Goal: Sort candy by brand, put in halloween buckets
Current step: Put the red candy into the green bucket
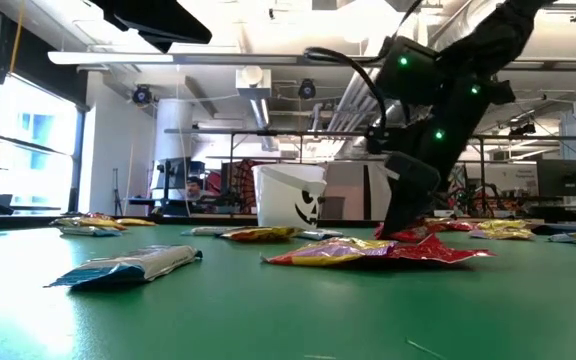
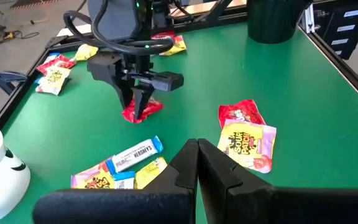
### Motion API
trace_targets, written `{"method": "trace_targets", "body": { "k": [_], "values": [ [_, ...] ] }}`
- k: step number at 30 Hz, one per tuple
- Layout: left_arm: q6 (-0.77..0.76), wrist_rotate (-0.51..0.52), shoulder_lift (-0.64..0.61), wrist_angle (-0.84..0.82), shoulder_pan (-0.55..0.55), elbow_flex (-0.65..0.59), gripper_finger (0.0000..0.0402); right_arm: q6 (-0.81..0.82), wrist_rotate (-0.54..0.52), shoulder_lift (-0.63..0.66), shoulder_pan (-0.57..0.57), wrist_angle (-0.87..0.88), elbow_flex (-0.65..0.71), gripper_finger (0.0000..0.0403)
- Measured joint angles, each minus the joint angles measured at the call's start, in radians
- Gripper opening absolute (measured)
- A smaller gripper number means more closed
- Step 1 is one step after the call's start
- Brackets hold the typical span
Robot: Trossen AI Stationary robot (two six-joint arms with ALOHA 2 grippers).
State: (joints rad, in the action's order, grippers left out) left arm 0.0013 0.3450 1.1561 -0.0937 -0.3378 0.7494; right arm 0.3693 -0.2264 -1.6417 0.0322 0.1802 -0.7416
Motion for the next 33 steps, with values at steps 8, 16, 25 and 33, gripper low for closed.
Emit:
{"method": "trace_targets", "body": {
  "k": [8,16,25,33],
  "values": [
    [-0.008,0.014,-0.01,-0.023,-0.003,0.0,0.0,-0.09,0.027,-0.001,-0.036,-0.01,-0.108,0.0033],
    [-0.017,0.035,-0.062,-0.062,-0.003,0.0,0.0,-0.197,0.054,-0.001,-0.146,-0.104,-0.258,0.0008],
    [-0.01,0.062,-0.108,-0.103,-0.003,0.0,0.0,-0.323,0.123,-0.136,-0.279,-0.14,-0.531,0.0007],
    [-0.024,0.064,-0.197,-0.175,-0.003,0.0,0.0,-0.423,0.185,-0.392,-0.304,-0.11,-0.908,0.0006]
  ]
}}
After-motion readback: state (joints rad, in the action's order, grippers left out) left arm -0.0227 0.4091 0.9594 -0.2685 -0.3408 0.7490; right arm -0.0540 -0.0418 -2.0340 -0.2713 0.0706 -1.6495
